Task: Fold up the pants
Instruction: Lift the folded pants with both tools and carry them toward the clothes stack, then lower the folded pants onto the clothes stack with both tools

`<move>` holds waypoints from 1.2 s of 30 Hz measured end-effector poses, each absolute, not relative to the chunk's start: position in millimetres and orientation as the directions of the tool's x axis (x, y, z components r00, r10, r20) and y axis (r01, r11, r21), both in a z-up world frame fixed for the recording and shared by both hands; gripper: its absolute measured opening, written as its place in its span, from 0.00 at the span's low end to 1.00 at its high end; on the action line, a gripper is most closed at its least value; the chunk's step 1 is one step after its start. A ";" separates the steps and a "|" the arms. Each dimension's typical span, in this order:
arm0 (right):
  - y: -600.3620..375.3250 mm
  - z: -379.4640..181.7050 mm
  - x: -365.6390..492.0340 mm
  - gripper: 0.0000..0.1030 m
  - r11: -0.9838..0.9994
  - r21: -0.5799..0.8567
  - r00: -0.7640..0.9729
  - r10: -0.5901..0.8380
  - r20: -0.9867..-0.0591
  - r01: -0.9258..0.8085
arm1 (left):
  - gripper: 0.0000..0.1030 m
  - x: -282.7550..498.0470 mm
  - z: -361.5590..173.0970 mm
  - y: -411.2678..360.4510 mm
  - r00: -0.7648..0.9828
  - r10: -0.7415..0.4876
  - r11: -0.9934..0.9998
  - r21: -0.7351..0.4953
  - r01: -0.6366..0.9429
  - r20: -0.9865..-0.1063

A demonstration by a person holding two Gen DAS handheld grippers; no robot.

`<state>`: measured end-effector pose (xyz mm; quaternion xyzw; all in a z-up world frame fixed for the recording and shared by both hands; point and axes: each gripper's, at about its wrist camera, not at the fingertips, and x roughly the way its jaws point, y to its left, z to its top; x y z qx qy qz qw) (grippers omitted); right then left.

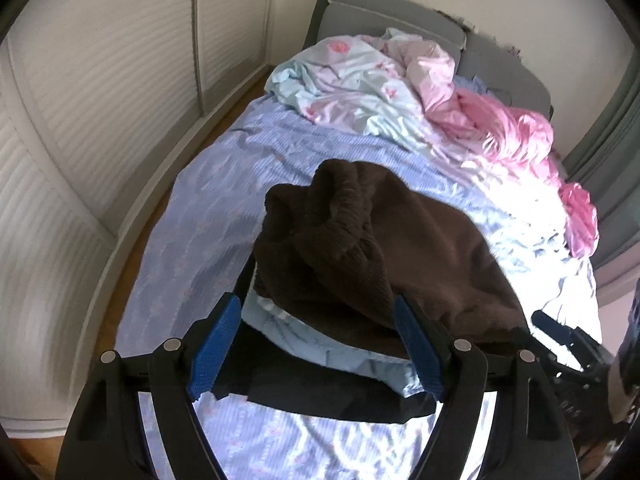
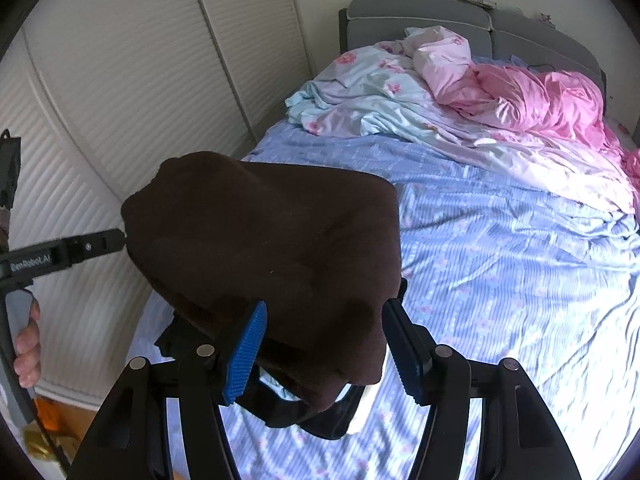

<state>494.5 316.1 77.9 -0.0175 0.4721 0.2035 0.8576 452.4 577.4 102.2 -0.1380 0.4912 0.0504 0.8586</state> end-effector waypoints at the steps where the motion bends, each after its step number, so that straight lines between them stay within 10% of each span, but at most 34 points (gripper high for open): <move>1: 316.5 78.5 494.0 0.59 0.916 0.160 0.473 0.333 -0.816 -0.368 | 0.76 453.0 103.4 576.6 0.520 -0.052 0.956 -0.193 -0.221 -0.852; 17: 333.3 32.6 513.8 0.60 0.863 0.151 0.403 0.371 -0.837 -0.482 | 0.82 551.9 39.5 553.7 0.384 0.130 0.940 -0.009 -0.340 -0.914; 27: 307.6 63.1 494.7 0.61 0.848 0.268 0.421 0.472 -0.775 -0.457 | 0.92 496.4 -2.0 588.7 0.398 -0.053 0.876 -0.234 -0.421 -0.916; 32: 295.6 63.6 522.3 0.80 0.901 0.292 0.499 0.423 -0.756 -0.321 | 0.91 490.4 -22.8 609.5 0.453 -0.202 0.772 -0.426 -0.472 -0.868; 36: 296.2 17.0 544.8 0.80 0.905 0.350 0.361 0.418 -0.833 -0.241 | 0.65 488.0 -30.6 610.2 0.507 -0.289 0.713 -0.536 -0.453 -0.812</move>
